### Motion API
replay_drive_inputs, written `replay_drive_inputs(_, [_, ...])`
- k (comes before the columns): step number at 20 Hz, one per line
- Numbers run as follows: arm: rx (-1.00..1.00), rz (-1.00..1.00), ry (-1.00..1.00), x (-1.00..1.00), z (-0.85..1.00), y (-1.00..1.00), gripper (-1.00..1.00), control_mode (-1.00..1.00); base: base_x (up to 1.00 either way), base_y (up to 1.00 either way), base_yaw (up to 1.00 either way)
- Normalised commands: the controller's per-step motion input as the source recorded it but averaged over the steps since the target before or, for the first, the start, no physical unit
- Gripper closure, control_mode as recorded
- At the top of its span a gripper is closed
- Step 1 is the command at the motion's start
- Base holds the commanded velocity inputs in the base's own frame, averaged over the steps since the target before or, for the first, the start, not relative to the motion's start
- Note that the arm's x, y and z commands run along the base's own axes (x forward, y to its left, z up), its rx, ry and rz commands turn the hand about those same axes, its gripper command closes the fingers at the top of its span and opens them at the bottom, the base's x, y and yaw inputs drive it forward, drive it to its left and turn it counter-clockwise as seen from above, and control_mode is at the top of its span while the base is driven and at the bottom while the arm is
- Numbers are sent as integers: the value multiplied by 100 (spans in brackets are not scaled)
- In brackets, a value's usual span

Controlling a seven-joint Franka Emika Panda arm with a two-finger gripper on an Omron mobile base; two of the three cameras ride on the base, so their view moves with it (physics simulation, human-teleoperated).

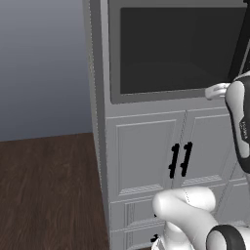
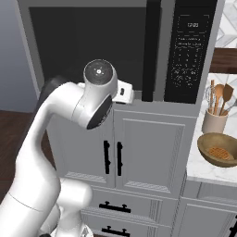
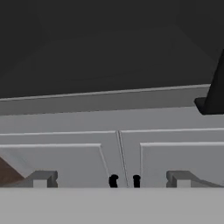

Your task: Open the microwave, place the bowl with waffle inside the microwave, then close the microwave door and turn it on.

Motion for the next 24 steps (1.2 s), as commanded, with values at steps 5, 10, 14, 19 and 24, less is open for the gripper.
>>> replay_drive_inputs(5, [0,-1,0,16,0,-73,-100,-100,0,0,0])
replay_drive_inputs(10, [0,0,0,15,0,-56,-100,-100,0,0,0])
replay_drive_inputs(14, [0,0,0,9,0,-41,-100,-100,0,0,0])
replay_drive_inputs(19, [2,-2,-1,8,1,-8,-100,-100,0,0,0])
replay_drive_inputs(24, [11,0,-11,25,16,0,-100,-100,0,0,0])
